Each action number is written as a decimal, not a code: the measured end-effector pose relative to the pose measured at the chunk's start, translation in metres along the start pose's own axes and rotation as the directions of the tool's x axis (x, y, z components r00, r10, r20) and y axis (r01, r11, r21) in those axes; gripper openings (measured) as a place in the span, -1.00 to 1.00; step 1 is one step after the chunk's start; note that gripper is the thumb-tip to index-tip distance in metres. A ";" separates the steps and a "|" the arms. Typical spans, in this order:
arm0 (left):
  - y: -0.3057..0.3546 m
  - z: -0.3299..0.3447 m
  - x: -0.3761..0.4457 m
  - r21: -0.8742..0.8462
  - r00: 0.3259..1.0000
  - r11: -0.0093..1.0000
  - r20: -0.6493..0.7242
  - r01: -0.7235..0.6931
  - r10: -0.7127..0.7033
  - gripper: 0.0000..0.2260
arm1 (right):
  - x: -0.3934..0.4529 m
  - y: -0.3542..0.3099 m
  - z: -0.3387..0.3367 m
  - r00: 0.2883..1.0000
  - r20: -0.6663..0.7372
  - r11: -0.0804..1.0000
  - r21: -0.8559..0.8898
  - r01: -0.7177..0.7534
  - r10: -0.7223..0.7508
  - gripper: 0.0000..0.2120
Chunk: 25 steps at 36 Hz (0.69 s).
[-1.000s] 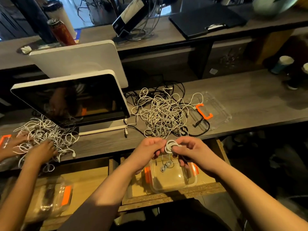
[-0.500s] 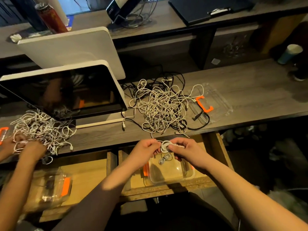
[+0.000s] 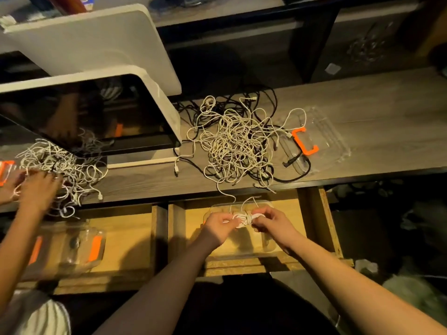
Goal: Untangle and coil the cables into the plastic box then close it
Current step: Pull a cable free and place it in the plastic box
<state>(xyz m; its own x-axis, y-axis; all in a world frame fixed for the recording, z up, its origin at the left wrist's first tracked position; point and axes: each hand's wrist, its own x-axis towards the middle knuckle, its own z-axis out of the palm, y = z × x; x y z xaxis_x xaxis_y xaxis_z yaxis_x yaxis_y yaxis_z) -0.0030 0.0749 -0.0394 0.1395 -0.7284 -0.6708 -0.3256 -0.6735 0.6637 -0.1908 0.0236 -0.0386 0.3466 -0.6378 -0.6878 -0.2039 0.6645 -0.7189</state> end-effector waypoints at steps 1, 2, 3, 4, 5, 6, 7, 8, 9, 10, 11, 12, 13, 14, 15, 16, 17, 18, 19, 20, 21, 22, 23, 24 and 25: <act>-0.003 0.002 0.003 -0.010 0.999 1.000 -0.024 0.021 -0.021 -0.82 | 0.006 0.003 0.000 0.999 -0.035 0.999 -0.041 -0.014 0.013 -0.83; -0.006 0.005 0.006 -0.010 0.998 0.999 -0.041 0.047 -0.047 -0.78 | 0.013 0.006 0.001 0.998 -0.065 0.996 -0.090 -0.028 0.022 -0.84; -0.009 0.009 0.009 0.007 0.995 0.997 -0.062 0.080 -0.080 -0.75 | 0.019 0.009 0.001 0.996 -0.090 0.989 -0.146 -0.037 0.024 -0.85; -0.012 0.012 0.010 0.026 0.991 0.994 -0.089 0.107 -0.104 -0.70 | 0.024 0.011 0.002 0.994 -0.107 0.981 -0.192 -0.042 0.022 -0.85; -0.015 0.015 0.012 0.047 0.986 0.991 -0.111 0.127 -0.121 -0.65 | 0.028 0.012 0.003 0.992 -0.123 0.974 -0.222 -0.047 0.020 -0.85; -0.021 0.019 0.018 0.059 0.983 0.988 -0.127 0.144 -0.135 -0.61 | 0.034 0.014 0.003 0.990 -0.137 0.970 -0.237 -0.059 0.027 -0.85; -0.036 0.024 0.029 0.073 0.979 0.984 -0.137 0.161 -0.150 -0.61 | 0.039 0.015 0.003 0.988 -0.147 0.967 -0.242 -0.076 0.040 -0.86; -0.045 0.026 0.036 0.091 0.978 0.981 -0.136 0.170 -0.157 -0.63 | 0.044 0.016 0.003 0.987 -0.152 0.965 -0.245 -0.095 0.058 -0.87; -0.049 0.027 0.040 0.098 0.975 0.977 -0.131 0.191 -0.178 -0.64 | 0.048 0.017 0.003 0.986 -0.146 0.959 -0.260 -0.118 0.081 -0.88; -0.049 0.028 0.041 0.121 0.971 0.967 -0.121 0.223 -0.209 -0.64 | 0.051 0.018 0.003 0.986 -0.134 0.947 -0.289 -0.140 0.105 -0.89; -0.041 0.026 0.035 0.162 0.969 0.958 -0.114 0.237 -0.220 -0.63 | 0.054 0.020 0.002 0.985 -0.122 0.930 -0.335 -0.153 0.118 -0.86; -0.036 0.026 0.031 0.203 0.967 0.948 -0.119 0.245 -0.224 -0.63 | 0.058 0.022 0.001 0.986 -0.113 0.899 -0.408 -0.159 0.123 -0.80; -0.034 0.026 0.029 0.227 0.967 0.943 -0.133 0.242 -0.216 -0.65 | 0.060 0.024 -0.001 0.988 -0.106 0.857 -0.493 -0.150 0.112 -0.76; -0.032 0.025 0.027 0.220 0.967 0.946 -0.146 0.240 -0.211 -0.69 | 0.062 0.026 -0.003 0.990 -0.100 0.815 -0.564 -0.137 0.097 -0.73; -0.028 0.025 0.024 0.204 0.965 0.950 -0.158 0.238 -0.208 -0.73 | 0.065 0.029 -0.006 0.992 -0.092 0.779 -0.615 -0.123 0.084 -0.73; -0.026 0.024 0.022 0.195 0.965 0.954 -0.172 0.230 -0.197 -0.75 | 0.068 0.030 -0.009 0.993 -0.092 0.754 -0.645 -0.121 0.081 -0.74; -0.025 0.025 0.022 0.184 0.963 0.956 -0.186 0.230 -0.195 -0.77 | 0.070 0.030 -0.011 0.992 -0.096 0.741 -0.660 -0.124 0.081 -0.77; -0.023 0.025 0.022 0.175 0.962 0.958 -0.195 0.228 -0.193 -0.78 | 0.073 0.030 -0.013 0.991 -0.107 0.737 -0.663 -0.130 0.078 -0.80; -0.022 0.025 0.023 0.164 0.960 0.960 -0.204 0.229 -0.194 -0.79 | 0.075 0.028 -0.015 0.991 -0.120 0.741 -0.659 -0.129 0.066 -0.82; -0.020 0.025 0.025 0.150 0.958 0.962 -0.211 0.227 -0.193 -0.80 | 0.077 0.026 -0.017 0.990 -0.134 0.748 -0.651 -0.128 0.052 -0.82; -0.019 0.025 0.026 0.134 0.958 0.967 -0.218 0.218 -0.186 -0.80 | 0.078 0.022 -0.017 0.989 -0.147 0.757 -0.642 -0.122 0.035 -0.82; -0.017 0.026 0.028 0.111 0.957 0.970 -0.223 0.216 -0.187 -0.80 | 0.080 0.020 -0.018 0.987 -0.161 0.763 -0.636 -0.120 0.022 -0.81; -0.017 0.026 0.030 0.086 0.955 0.973 -0.230 0.213 -0.189 -0.81 | 0.081 0.017 -0.019 0.984 -0.175 0.765 -0.632 -0.125 0.016 -0.80; -0.015 0.026 0.033 0.069 0.954 0.976 -0.234 0.208 -0.186 -0.80 | 0.083 0.015 -0.019 0.982 -0.189 0.768 -0.628 -0.127 0.008 -0.79; -0.013 0.027 0.036 0.061 0.956 0.979 -0.234 0.197 -0.178 -0.80 | 0.086 0.013 -0.020 0.979 -0.205 0.773 -0.620 -0.137 0.009 -0.77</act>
<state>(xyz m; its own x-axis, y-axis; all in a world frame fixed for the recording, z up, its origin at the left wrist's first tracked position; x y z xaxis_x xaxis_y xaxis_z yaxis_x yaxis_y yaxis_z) -0.0194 0.0608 -0.0806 0.4097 -0.6061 -0.6818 -0.3479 -0.7947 0.4974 -0.1815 -0.0306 -0.1093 0.1493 -0.6980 -0.7004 -0.7725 0.3598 -0.5232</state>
